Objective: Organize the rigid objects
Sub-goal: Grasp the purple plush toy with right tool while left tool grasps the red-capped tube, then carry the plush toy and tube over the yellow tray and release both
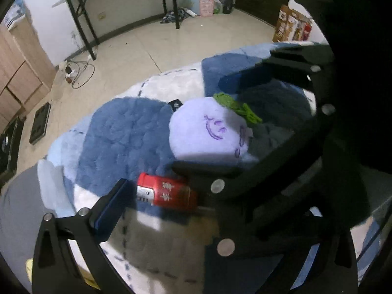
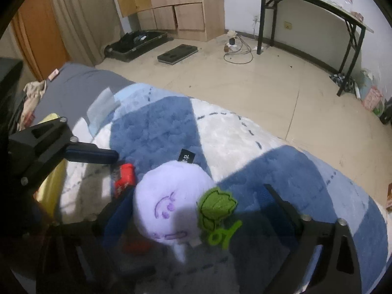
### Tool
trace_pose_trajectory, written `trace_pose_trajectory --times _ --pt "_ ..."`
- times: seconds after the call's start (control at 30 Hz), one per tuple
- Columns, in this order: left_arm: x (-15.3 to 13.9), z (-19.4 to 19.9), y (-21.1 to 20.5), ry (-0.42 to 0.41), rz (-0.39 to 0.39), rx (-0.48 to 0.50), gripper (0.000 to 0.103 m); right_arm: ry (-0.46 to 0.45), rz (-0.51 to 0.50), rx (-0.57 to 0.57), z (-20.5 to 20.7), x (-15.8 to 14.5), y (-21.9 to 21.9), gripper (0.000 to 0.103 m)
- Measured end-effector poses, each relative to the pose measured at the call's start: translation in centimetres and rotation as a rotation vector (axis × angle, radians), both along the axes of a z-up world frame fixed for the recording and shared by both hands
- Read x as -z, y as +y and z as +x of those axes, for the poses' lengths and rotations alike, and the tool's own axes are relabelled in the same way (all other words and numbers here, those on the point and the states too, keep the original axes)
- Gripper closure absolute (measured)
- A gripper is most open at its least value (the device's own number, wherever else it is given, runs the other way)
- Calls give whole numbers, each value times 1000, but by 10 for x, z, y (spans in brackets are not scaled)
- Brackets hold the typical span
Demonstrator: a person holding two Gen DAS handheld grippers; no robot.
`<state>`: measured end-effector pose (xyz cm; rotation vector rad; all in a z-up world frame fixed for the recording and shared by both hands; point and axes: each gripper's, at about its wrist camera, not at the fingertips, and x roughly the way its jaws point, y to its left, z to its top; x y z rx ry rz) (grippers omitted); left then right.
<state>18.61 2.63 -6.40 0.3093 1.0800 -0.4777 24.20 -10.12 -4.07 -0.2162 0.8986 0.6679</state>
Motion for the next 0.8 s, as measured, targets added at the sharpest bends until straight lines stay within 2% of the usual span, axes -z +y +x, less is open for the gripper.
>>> trace_pose_trajectory --times 0.07,0.13,0.2,0.27,0.37,0.53,0.67,0.8 --pt "0 -2 1 -9 -21 3 18 -9 24 -2 -1 2 -3 19" --pt "-1 -7 3 -14 -35 -16 20 -32 27 14 -4 3 -10 39" --pt "-2 -9 5 -11 -50 -49 20 -28 60 37 -7 3 -22 47" --pt "-4 -13 4 -26 -39 -59 20 6 118 65 -7 2 -37 48" --pt "-18 -25 9 -38 -61 -112 20 5 136 91 -20 -2 -53 49" --pt "-76 -69 33 -127 -63 -176 20 -31 158 110 -57 -13 -73 51" --pt "-121 -106 79 -186 -89 -273 20 -55 198 72 -90 -36 -71 51" --pt "-151 -143 150 -241 -103 -455 20 -95 204 -46 -134 -65 -28 51"
